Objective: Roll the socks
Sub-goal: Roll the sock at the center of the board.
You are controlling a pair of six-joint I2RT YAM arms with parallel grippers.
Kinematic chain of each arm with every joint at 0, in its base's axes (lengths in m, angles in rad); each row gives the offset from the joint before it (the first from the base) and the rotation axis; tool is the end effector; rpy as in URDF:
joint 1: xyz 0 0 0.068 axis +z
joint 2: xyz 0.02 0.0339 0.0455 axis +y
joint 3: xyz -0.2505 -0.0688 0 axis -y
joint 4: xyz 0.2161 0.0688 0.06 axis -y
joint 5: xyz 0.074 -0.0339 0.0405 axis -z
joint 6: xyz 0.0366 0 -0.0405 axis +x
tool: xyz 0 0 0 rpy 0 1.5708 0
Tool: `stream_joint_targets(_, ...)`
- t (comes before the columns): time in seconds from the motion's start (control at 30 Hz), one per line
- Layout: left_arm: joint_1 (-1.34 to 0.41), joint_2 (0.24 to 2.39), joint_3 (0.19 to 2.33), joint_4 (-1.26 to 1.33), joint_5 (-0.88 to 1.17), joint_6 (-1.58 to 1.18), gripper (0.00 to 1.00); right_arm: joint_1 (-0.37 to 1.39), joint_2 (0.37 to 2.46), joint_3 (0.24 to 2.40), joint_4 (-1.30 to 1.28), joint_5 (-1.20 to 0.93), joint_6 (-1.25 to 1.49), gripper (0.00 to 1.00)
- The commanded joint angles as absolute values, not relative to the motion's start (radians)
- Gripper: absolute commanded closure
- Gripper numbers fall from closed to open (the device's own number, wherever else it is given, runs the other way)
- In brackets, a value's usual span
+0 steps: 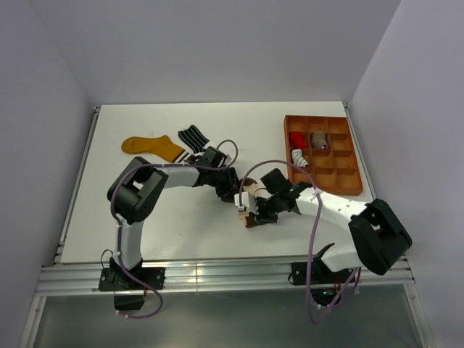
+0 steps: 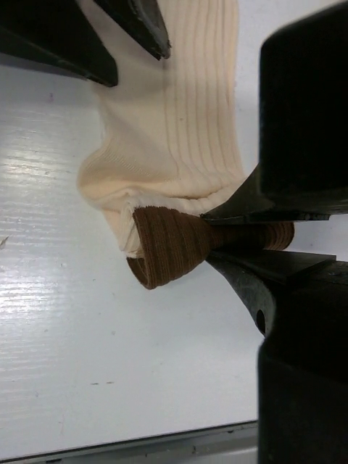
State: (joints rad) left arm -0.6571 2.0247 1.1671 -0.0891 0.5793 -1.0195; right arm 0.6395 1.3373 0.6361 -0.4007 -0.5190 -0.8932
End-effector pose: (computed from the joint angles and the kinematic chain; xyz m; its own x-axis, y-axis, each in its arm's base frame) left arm 0.2868 -0.2466 0.1296 -0.9877 -0.1383 0.0723 -0.1469 0.6669 -0.7305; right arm 0.1606 0.1421 0.1693 0.0951 -0.7724 -0.6280 -0.9953 -0.0618 -0.0747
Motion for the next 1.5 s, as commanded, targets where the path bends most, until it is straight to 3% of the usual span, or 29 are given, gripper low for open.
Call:
stream_joint_targets(0.0,-0.637,2.020,1.106,-0.147,0.471,-1.019,0.56,0.589,1.434,0.731,-0.619,-0.623,-0.962,0.89)
stream_joint_targets(0.33,-0.632,1.982,1.048,-0.092,0.462,-1.046,0.57,0.502,1.822,1.037,-1.023,-0.756,-1.083,0.90)
stream_joint_targets(0.47,-0.630,1.970,1.034,-0.083,0.465,-1.039,0.57,0.485,1.919,1.107,-1.054,-0.747,-1.065,0.91)
stream_joint_targets(1.47,-0.614,1.652,0.833,0.078,0.311,-0.999,0.54,0.471,2.097,1.255,-1.134,-0.727,-1.008,0.91)
